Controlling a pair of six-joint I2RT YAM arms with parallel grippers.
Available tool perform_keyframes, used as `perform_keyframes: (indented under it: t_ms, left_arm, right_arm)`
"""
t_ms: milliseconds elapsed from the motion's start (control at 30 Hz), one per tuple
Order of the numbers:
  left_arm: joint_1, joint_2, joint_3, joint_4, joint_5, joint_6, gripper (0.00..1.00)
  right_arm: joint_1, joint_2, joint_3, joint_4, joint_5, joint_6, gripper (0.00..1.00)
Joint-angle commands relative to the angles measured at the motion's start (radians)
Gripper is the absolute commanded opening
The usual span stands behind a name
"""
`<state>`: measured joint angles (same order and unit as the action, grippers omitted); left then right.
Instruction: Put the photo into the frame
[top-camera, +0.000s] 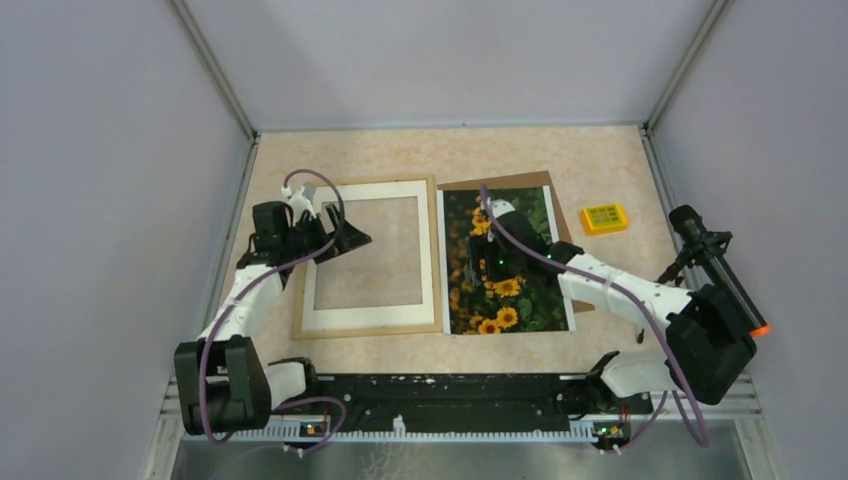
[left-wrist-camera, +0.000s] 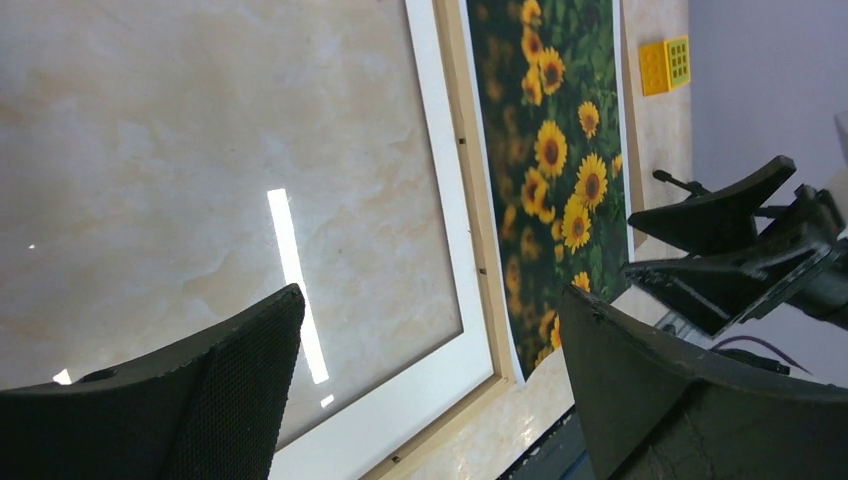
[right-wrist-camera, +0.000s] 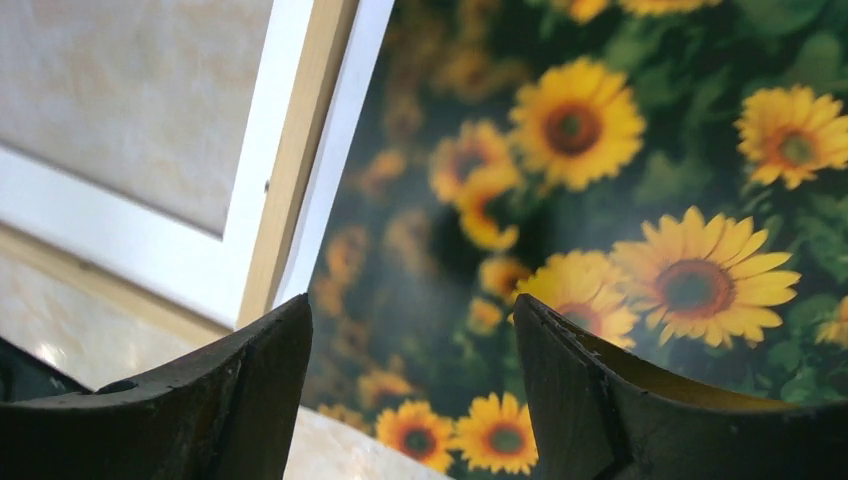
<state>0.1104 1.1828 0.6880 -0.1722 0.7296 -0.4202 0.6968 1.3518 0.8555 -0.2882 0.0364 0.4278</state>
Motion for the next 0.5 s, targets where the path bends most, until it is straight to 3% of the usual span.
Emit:
perform_keyframes:
  t_ms: [0,200,467]
  left_arm:
    - [-0.032,-0.033,-0.005,0.033,0.029,0.012,0.99]
    - [-0.032,-0.086,-0.001,0.041,0.066,0.006,0.99]
    - [-0.029,-0.15,0.009,0.008,0.036,0.036,0.99]
  right_arm:
    - [0.16,-0.057,-0.032,-0.063,0.115,-0.087,0.73]
    - [0.478,-0.043,-0.044,-0.074,0.389,-0.17,0.73]
    - [0.694,0.094,-0.027,-0.056,0.566,-0.173,0.72]
